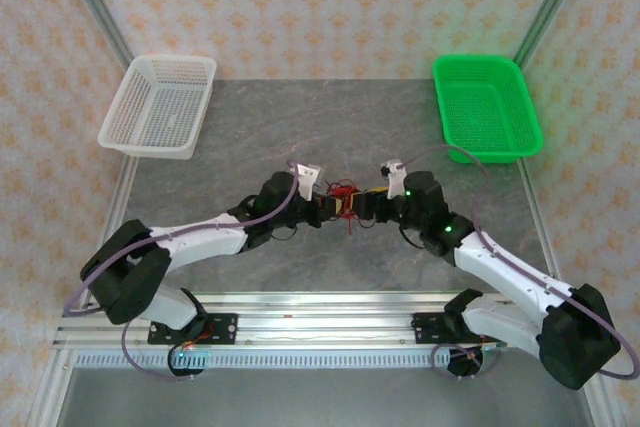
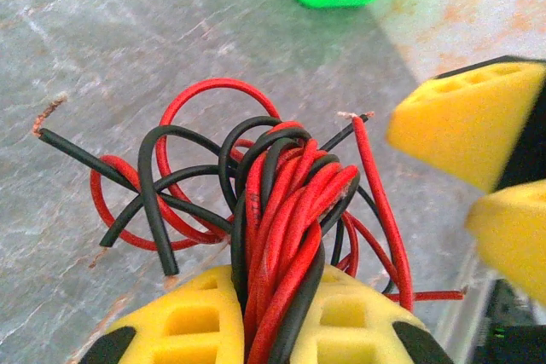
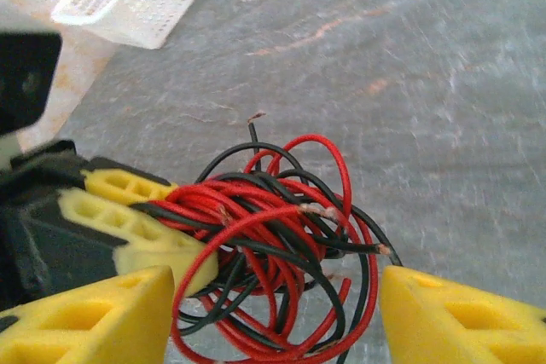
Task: Untangle the cables
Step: Pick up the cables from the center of the table.
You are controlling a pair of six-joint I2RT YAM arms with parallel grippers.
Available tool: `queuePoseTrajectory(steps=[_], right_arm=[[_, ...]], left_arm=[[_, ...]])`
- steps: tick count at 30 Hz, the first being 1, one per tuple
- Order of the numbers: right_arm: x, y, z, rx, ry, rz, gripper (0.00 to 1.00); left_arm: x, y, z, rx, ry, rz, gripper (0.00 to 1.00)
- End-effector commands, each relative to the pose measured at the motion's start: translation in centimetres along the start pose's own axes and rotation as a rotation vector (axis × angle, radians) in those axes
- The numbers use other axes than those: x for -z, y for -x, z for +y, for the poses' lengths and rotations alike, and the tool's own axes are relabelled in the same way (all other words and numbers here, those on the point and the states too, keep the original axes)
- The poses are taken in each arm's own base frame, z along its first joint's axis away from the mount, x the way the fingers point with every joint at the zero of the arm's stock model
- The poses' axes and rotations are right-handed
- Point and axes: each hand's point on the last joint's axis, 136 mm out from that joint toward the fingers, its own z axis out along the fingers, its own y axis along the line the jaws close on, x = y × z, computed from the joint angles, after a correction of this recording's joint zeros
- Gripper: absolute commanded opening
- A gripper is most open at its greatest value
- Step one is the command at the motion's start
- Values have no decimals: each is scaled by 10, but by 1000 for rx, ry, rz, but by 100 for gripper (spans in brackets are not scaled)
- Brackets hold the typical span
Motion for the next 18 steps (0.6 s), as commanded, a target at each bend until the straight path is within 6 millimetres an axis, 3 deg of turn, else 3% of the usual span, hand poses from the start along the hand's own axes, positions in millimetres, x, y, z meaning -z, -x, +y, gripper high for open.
queuePoseTrajectory(steps=[1, 6, 14, 16, 18], right_arm=[[4, 16, 13, 149, 57, -62, 64], [4, 19, 22, 118, 119, -101, 63], [13, 28, 38, 66, 224, -188, 61], [16, 31, 47, 46, 276, -206, 59], [17, 33, 54, 21, 328, -216, 50]], left_arm=[[15, 23, -29, 40, -129, -46, 0], [30, 36, -52, 90, -250, -110, 0], [55, 41, -77, 114, -403, -168, 0], [61, 44, -82, 110, -426, -186, 0], [68, 46, -88, 104, -454, -203, 0]])
